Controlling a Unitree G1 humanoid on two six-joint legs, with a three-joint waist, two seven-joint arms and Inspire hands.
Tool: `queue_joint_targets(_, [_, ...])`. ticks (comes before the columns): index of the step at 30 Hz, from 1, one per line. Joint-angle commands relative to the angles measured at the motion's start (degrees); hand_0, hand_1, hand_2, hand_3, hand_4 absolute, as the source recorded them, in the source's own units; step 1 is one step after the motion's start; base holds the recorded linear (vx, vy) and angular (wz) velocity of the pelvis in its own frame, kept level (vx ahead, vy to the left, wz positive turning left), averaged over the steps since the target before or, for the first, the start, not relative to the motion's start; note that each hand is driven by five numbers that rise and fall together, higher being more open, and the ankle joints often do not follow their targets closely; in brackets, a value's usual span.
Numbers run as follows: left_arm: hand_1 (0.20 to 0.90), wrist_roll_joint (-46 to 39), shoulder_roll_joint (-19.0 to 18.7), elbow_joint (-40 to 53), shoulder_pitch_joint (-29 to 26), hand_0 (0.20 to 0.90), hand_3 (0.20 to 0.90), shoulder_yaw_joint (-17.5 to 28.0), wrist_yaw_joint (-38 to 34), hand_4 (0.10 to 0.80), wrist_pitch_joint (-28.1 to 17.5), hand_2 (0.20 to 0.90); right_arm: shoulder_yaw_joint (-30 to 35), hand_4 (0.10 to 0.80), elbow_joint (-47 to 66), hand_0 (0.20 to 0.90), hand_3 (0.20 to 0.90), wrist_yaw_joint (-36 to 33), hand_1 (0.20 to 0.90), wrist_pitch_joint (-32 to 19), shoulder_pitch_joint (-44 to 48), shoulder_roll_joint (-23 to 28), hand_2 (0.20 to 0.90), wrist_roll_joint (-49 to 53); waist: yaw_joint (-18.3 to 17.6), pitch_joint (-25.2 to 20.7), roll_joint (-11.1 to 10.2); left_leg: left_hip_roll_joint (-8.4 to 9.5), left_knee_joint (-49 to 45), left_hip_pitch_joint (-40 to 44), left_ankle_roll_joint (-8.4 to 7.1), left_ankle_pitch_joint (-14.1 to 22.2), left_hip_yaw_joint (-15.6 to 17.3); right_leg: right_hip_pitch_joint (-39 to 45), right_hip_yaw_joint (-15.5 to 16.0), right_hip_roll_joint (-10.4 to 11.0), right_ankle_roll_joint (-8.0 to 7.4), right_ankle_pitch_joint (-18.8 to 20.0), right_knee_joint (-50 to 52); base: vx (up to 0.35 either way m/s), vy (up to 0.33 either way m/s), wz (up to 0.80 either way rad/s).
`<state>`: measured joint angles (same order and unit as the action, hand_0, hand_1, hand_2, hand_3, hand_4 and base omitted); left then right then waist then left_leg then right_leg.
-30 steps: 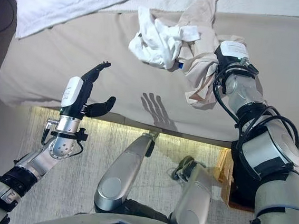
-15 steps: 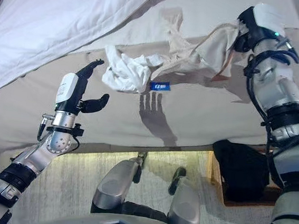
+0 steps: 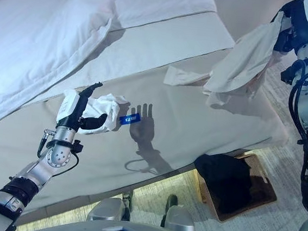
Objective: Pick up the clothes from the bed and place them into the basket
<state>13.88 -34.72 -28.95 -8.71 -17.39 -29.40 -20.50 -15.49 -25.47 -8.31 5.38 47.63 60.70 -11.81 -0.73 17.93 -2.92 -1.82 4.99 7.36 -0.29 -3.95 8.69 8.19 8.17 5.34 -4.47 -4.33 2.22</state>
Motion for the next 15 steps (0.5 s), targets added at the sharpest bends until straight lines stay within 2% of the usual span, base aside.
queue_joint_targets(1, [0.9,0.11,0.46,-2.59,1.13,0.9,0.9,1.13,-1.71,0.8,-6.37,0.9,4.56,0.1,3.44,0.3,0.2,-5.47,0.3,-0.57,-0.1,7.65,0.3,1.37,-1.46,-12.5,-0.91,-0.8,-2.9,-0.26,-1.15,6.59,1.61,-5.24,-1.45,-0.6,-1.04,4.96,-1.2,0.026,0.013,-0.21])
queue_joint_targets(9, [0.9,1.61,0.86,-4.28,0.55,0.9,0.9,1.89,-1.38,0.8,-7.67,0.9,13.76,0.1,6.6,0.3,0.2,-5.83,0.3,0.91,-9.2,12.16,0.3,2.32,-5.57,-13.5,-1.21,-1.43,-1.96,0.82,-1.06,7.13,4.49,-6.41,-5.05,-1.43,-1.84,5.99,-2.08,0.01,0.02,-0.28])
queue_joint_targets(11, [0.9,1.84,0.94,-4.92,0.59,0.9,0.9,1.97,-1.33,0.8,-7.83,0.9,16.52,0.1,7.16,0.3,0.2,-5.82,0.3,0.89,-12.51,12.95,0.3,-0.63,-6.81,-13.94,-1.26,-1.48,-2.18,1.02,-0.96,7.52,5.25,-6.76,-6.2,-1.78,-1.94,6.08,-2.1,0.012,0.021,-0.25])
queue_joint_targets(15, [0.9,1.59,1.0,-5.1,0.31,0.9,0.9,2.15,-1.32,0.8,-7.12,0.9,20.55,0.1,7.57,0.3,0.2,-5.43,0.3,0.99,-17.33,14.67,0.3,-0.41,-8.29,-14.33,-1.47,-1.52,-2.63,1.13,-0.79,8.0,6.29,-7.13,-7.57,-2.22,-2.04,6.41,-2.45,0.0,-0.004,-0.3])
